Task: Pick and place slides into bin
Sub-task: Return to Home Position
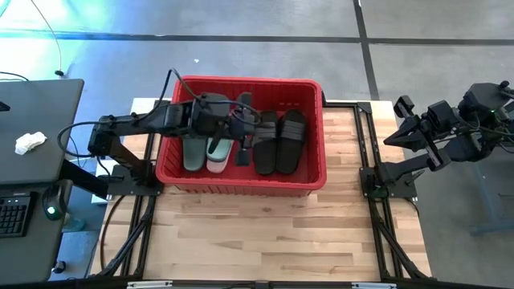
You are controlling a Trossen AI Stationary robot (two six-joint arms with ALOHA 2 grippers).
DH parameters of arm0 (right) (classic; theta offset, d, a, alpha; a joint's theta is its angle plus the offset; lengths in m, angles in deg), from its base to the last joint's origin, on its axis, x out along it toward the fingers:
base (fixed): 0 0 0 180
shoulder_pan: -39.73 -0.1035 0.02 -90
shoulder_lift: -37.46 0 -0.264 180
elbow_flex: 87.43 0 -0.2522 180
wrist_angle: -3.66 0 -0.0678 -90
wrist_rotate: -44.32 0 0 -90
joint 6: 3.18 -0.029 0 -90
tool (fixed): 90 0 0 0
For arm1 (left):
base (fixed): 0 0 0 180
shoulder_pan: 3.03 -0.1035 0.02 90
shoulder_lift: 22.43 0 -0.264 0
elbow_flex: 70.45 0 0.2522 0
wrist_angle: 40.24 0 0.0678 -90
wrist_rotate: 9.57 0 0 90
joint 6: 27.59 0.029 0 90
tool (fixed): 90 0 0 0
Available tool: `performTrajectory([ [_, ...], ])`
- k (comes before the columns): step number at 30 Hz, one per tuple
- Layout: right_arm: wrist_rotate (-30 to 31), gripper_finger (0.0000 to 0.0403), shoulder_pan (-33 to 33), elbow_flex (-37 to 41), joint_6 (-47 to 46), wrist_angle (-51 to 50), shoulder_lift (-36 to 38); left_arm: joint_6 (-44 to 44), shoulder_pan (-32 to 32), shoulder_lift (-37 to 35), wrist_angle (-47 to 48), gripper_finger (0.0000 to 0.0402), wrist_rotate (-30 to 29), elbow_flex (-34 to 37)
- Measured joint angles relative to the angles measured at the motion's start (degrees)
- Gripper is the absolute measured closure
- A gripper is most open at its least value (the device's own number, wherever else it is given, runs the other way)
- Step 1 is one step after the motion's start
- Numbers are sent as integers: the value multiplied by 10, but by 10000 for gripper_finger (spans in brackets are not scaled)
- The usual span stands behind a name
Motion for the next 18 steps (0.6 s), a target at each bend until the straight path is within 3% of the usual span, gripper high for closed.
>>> performTrajectory([
  [6,0,402,0,0,0,0,0,15,-19,-10,4,390,70,0],
  [13,9,402,0,0,-15,60,-6,20,-64,-66,26,364,85,0],
  [18,40,402,0,0,3,141,-9,37,-93,-108,68,389,85,0],
])
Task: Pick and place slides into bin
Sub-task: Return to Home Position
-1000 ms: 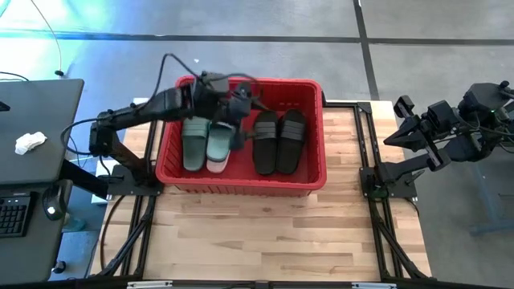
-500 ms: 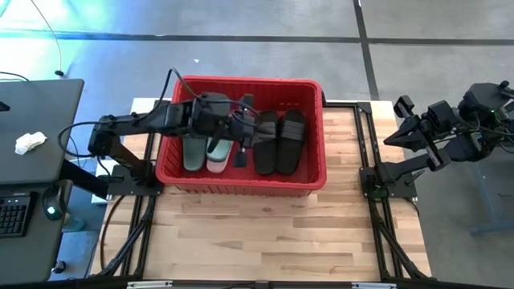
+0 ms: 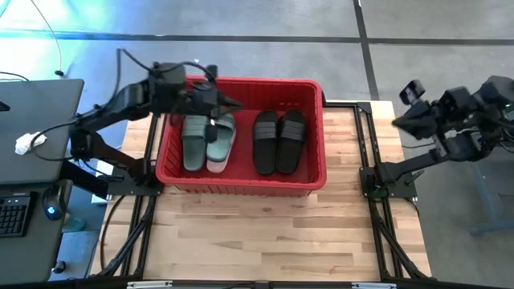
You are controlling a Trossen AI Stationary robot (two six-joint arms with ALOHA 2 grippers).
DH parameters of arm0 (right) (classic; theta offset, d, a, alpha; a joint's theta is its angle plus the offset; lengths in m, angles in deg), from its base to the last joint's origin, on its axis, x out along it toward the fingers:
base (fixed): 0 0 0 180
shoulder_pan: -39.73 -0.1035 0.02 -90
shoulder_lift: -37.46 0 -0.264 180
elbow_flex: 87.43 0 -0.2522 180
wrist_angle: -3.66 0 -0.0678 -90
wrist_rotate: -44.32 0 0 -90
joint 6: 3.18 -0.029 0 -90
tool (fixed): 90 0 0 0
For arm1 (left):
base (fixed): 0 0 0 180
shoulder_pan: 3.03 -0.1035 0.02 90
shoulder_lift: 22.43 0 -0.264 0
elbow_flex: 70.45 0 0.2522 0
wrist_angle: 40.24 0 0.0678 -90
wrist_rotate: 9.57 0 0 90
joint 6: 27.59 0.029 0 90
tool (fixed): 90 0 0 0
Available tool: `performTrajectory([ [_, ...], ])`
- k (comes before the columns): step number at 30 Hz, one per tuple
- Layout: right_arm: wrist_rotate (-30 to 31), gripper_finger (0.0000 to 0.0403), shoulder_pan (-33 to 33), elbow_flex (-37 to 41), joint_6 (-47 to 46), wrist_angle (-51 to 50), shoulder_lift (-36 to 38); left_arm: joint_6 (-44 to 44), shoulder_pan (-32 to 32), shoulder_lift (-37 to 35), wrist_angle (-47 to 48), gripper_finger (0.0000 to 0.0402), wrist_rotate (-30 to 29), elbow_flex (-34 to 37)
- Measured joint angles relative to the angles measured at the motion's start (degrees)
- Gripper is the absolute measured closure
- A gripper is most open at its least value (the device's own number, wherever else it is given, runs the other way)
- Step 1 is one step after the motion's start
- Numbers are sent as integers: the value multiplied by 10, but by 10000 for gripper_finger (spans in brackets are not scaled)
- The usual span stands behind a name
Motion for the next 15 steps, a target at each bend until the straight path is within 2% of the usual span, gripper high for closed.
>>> performTrajectory([
  [8,103,402,0,0,-29,112,2,17,-42,-66,17,395,0,0],
  [12,110,402,0,0,-50,126,2,24,-67,-100,32,397,0,0],
  [15,96,402,0,0,-22,129,6,31,-89,-129,55,398,0,0],
])
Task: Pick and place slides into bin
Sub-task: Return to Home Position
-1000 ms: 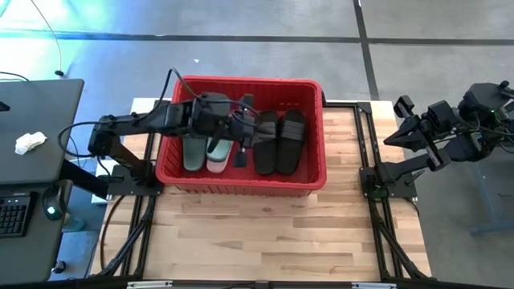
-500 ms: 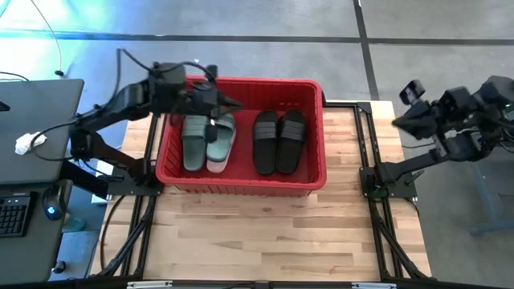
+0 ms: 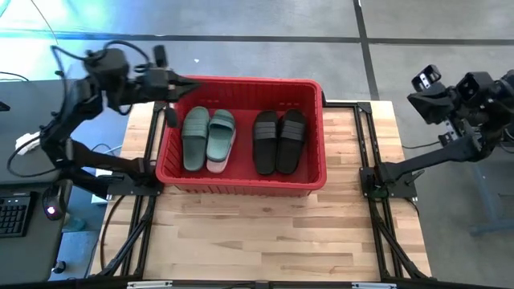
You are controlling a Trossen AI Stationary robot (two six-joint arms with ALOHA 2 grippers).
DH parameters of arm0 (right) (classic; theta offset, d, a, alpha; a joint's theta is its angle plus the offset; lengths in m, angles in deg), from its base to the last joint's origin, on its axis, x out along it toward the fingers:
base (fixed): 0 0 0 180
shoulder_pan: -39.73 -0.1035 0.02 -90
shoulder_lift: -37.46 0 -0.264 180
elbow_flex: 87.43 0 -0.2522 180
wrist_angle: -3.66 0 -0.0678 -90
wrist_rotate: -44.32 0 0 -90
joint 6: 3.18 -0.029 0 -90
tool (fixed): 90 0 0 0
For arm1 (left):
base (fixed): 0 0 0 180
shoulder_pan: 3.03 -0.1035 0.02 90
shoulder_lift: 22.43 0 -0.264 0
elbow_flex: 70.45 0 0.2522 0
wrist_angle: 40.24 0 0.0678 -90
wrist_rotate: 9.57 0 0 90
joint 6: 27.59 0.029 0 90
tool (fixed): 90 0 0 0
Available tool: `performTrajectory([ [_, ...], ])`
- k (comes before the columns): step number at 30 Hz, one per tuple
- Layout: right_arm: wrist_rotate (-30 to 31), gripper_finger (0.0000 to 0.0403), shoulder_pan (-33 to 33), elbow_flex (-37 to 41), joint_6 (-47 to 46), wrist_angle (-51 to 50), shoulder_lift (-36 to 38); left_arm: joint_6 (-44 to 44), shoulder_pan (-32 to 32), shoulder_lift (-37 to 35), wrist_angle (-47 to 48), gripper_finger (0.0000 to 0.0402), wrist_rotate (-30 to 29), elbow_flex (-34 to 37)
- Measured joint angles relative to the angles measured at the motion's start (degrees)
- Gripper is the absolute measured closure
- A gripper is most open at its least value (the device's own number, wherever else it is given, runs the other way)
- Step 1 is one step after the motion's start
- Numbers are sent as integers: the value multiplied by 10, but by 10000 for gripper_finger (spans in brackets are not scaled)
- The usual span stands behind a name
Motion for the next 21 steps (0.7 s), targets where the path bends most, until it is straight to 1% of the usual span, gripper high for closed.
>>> performTrajectory([
  [6,-61,402,0,0,63,-11,45,6,-32,-62,47,398,-7,0],
  [10,-66,402,2,0,86,-23,84,6,-30,-107,63,400,-43,14],
  [12,-62,402,2,7,94,-26,104,7,-30,-139,64,400,-48,35],
  [14,-54,402,3,33,95,-19,131,2,-30,-173,60,401,-59,62],
  [16,-45,403,3,74,91,8,162,-7,-30,-210,54,400,-71,96],
  [21,-42,403,3,206,75,129,244,-29,-30,-300,-5,400,-76,196],
])
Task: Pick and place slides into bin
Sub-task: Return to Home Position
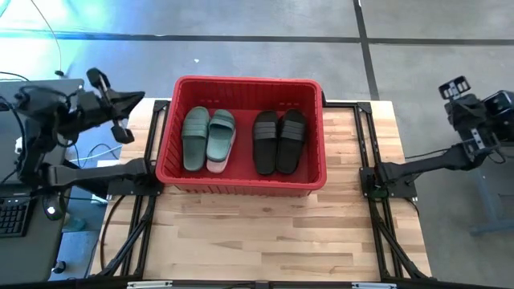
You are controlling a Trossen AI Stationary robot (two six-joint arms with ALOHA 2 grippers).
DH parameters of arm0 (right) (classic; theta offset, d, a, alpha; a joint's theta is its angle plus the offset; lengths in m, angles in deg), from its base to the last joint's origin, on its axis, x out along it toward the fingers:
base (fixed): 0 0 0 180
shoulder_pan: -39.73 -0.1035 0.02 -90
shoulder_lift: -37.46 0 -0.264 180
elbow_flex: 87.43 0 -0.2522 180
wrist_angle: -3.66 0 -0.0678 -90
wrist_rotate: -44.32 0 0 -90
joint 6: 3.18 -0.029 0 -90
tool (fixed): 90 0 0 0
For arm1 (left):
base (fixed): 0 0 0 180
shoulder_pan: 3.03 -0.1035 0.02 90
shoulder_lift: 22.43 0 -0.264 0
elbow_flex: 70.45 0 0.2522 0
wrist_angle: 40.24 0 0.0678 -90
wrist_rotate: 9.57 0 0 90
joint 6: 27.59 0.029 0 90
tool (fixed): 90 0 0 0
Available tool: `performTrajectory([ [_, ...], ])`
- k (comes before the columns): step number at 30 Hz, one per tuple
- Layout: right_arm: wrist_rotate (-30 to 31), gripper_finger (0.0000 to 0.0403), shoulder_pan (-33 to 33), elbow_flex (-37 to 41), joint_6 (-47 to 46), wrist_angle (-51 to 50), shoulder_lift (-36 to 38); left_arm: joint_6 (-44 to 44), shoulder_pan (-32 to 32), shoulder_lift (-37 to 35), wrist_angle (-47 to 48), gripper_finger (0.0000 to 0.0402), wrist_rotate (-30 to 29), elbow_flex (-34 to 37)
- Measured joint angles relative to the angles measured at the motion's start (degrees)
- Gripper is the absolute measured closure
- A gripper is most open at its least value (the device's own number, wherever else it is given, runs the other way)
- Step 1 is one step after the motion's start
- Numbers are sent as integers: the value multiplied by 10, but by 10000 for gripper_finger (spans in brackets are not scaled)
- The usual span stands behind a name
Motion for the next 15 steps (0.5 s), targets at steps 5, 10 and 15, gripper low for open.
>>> performTrajectory([
  [5,0,403,0,108,-37,92,78,-22,0,-88,-58,401,0,96],
  [10,17,403,0,201,-69,152,153,-45,0,-163,-60,401,-15,158],
  [15,12,403,0,247,-71,202,163,-60,0,-230,-60,400,-22,193],
])
